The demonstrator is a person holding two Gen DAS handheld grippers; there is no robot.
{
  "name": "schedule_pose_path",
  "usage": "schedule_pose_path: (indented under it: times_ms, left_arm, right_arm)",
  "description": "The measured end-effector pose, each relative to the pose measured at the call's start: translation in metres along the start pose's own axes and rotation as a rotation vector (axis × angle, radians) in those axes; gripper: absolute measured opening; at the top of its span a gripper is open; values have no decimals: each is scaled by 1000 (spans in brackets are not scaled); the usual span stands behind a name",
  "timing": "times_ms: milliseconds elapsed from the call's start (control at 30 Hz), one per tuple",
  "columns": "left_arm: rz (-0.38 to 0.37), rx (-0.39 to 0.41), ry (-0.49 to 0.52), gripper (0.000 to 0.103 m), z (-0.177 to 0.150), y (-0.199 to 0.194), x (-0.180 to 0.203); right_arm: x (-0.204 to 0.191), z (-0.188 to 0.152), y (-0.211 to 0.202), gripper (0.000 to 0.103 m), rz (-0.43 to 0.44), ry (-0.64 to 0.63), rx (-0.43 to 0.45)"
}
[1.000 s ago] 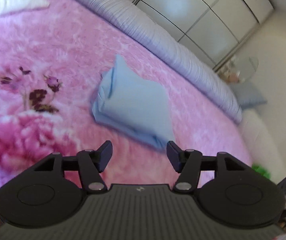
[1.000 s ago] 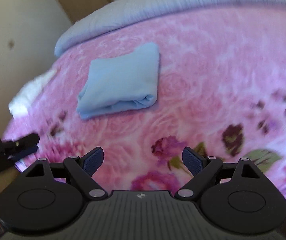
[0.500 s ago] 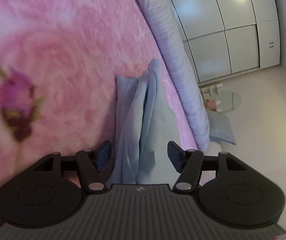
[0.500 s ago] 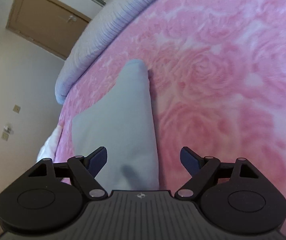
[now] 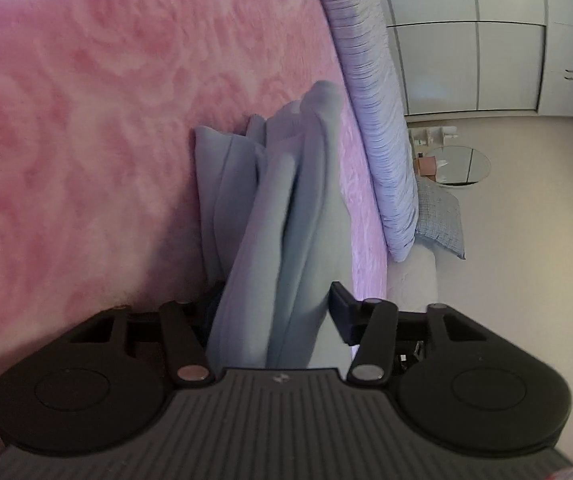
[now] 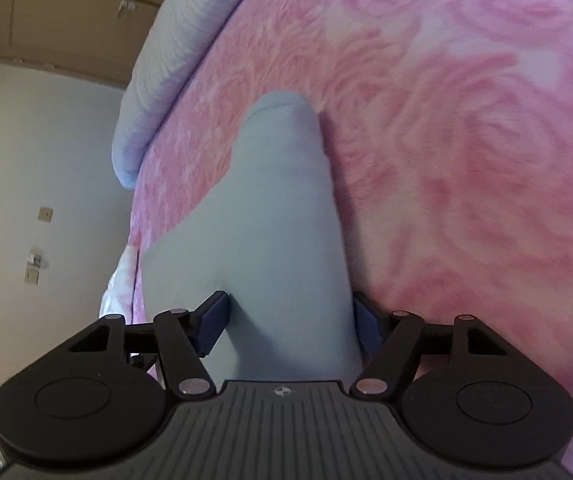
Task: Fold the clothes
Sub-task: 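Grasp the folded sweatshirt edges with both grippers and lift it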
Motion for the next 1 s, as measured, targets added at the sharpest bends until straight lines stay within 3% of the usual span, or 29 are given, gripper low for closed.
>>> schedule_pose_path:
  times_ms: [133,167,233,333,700,867,1000]
  left_arm:
    - [-11,-35,-36,32,7,8,-3]
    - [-12,-43,-42,31,8,10,-3]
    - [19,-50,-24,28,10,8,3]
    - [49,-45,-31,26,9,-4,16]
    - [83,54,-41,25,16,-111,99]
    - [67,137,-42,25,45,-176,113]
    - [82,195,14,25,89,-262,113]
  right_arm:
    - [-7,2,10,67,-43,-30,-25]
    - [-8,0,12,62,-58,-39,-25]
    - [-9,-2,10,37,-56,-30,-30]
    - [-22,-4,2,28,-49,-43,-35]
    - [-132,-3,-29,25,-4,-12,-115]
    - [-204,1,-3,25,46,-61,-132]
    - [-268,0,46,25,107,-100,-140]
Point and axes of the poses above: each gripper's, at about its wrist camera, not at the fingertips, and y roughly the way its jaws point, x to its right, z to its top, the point moved 6 cm from there along y, roughly the way its jaws point, and after that the axes turned 8 degrees about -x, right-handed, at the moved point
